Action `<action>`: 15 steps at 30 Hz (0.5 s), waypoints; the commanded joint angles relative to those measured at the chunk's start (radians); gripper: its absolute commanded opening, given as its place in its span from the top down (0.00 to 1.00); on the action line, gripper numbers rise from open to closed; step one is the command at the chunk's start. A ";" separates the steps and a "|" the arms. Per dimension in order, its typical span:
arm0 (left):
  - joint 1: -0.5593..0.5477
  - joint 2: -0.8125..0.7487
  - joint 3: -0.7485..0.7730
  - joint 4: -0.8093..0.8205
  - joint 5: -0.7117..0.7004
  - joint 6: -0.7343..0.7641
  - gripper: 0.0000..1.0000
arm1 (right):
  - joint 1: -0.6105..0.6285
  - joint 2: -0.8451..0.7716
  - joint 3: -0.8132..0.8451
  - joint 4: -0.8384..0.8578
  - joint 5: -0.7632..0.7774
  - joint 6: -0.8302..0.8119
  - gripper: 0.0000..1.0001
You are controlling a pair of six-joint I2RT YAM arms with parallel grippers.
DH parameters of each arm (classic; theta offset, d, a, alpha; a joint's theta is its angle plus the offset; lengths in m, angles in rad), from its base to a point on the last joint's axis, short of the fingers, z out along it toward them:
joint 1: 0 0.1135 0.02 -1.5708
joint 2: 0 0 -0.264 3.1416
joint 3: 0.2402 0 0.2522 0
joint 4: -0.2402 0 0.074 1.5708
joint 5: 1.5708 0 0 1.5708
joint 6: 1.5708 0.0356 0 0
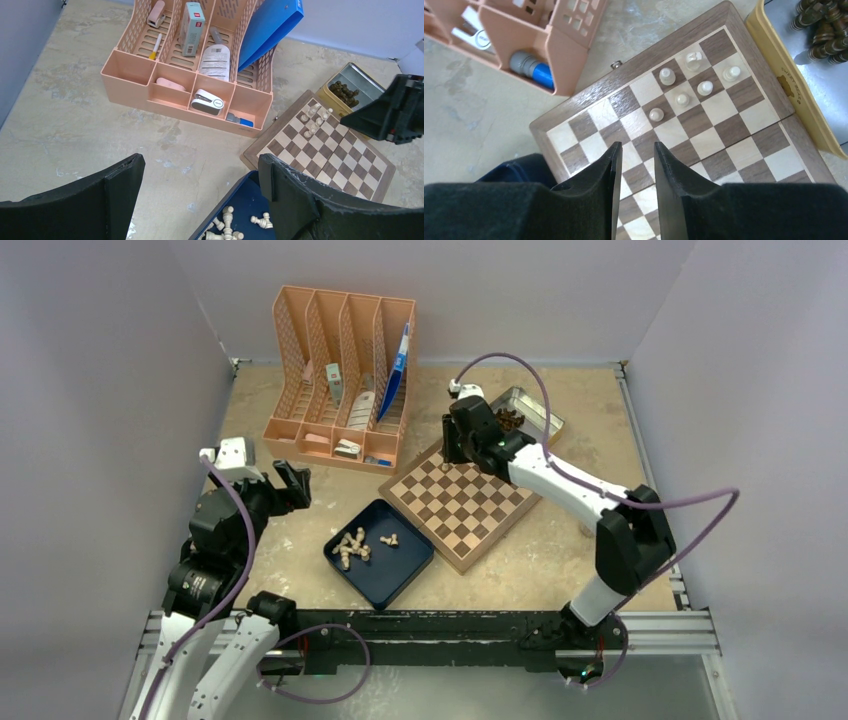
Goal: Set up the chess pieces on the board
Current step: Place the chess piece on the chessboard.
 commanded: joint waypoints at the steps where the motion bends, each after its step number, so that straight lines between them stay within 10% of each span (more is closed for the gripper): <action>1: -0.003 0.012 -0.003 0.029 0.007 -0.002 0.16 | 0.038 -0.106 -0.064 0.054 -0.067 -0.008 0.67; 15: -0.003 0.009 -0.005 0.027 -0.009 -0.006 0.17 | 0.392 -0.035 -0.059 0.086 -0.083 0.102 0.67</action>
